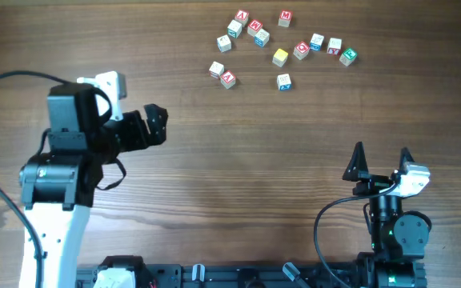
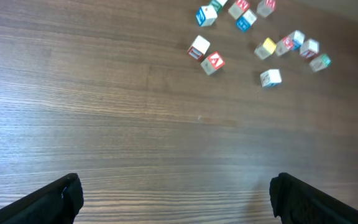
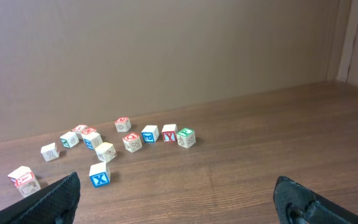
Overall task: Form a horizontal line
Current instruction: 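Raise the left arm and reach toward the red A block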
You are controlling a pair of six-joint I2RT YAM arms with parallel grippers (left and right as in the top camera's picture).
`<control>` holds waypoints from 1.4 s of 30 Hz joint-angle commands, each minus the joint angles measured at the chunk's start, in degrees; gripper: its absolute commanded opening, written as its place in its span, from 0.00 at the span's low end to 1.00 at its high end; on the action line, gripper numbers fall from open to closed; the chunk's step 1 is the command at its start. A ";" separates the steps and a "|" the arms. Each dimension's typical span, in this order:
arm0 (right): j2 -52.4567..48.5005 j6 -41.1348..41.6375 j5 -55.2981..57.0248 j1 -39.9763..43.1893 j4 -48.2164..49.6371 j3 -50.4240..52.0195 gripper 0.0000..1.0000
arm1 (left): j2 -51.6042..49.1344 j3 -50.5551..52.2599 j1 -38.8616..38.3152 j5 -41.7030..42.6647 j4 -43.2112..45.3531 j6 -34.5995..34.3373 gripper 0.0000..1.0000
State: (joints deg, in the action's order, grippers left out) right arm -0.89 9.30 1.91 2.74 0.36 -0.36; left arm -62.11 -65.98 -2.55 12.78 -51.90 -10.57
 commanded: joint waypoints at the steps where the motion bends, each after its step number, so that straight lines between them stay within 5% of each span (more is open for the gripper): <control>1: 0.24 -0.24 -0.74 0.28 0.15 0.07 1.00 | -2.19 -1.97 -4.17 -5.64 0.44 0.90 0.99; 21: 0.24 -0.22 -0.72 0.28 0.15 0.07 1.00 | -17.66 -12.85 -6.99 -4.04 4.50 -0.35 0.99; 25: 0.24 -0.22 -0.72 0.28 0.15 0.07 0.99 | -21.66 -13.18 -7.56 1.84 9.40 -0.37 1.00; 35: 0.24 -0.22 -0.72 0.28 0.15 0.07 1.00 | -40.30 -19.76 -17.22 -1.27 17.20 -1.95 0.99; 42: 0.24 -0.24 -0.72 0.28 0.15 0.07 1.00 | -42.99 -20.57 -17.51 -1.31 20.90 -3.48 0.99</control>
State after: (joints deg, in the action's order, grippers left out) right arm -0.89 9.30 1.91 2.74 0.36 -0.36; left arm -104.42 -84.84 -19.68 11.84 -32.29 -13.06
